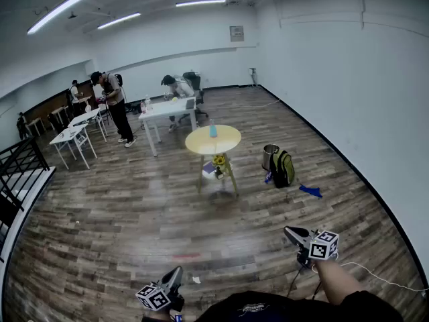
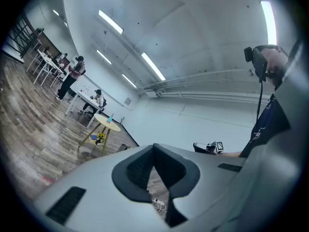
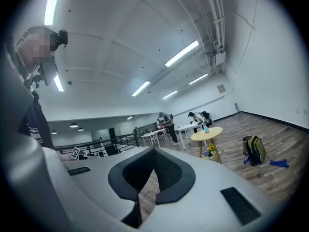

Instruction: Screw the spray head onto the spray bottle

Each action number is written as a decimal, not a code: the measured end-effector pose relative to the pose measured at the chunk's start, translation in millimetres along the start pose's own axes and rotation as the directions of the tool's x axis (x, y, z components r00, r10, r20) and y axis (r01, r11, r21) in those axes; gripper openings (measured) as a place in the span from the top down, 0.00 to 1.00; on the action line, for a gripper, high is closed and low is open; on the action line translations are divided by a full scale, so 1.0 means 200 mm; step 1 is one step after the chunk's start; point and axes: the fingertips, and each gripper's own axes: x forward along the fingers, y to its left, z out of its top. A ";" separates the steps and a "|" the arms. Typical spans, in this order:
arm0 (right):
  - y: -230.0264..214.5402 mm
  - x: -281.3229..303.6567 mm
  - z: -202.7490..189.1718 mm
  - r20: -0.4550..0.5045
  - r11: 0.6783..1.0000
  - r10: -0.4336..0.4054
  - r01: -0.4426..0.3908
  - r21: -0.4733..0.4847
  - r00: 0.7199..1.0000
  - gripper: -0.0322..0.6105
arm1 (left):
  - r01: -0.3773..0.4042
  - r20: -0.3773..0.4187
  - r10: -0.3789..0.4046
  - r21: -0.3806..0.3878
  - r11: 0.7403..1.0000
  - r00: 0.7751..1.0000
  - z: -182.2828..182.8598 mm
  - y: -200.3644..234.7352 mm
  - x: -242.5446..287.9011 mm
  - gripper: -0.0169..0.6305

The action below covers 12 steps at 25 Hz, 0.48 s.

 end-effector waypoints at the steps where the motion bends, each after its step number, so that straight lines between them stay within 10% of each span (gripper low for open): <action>1: 0.00 0.00 0.00 -0.002 1.000 0.002 -0.002 0.000 1.000 0.94 | -0.001 0.000 0.001 0.001 1.000 1.000 -0.01 0.01 -0.01 0.96; 12: -0.02 0.02 -0.01 0.003 1.000 -0.011 0.011 0.022 1.000 0.94 | 0.003 -0.002 -0.003 0.003 1.000 1.000 -0.02 0.04 0.00 0.96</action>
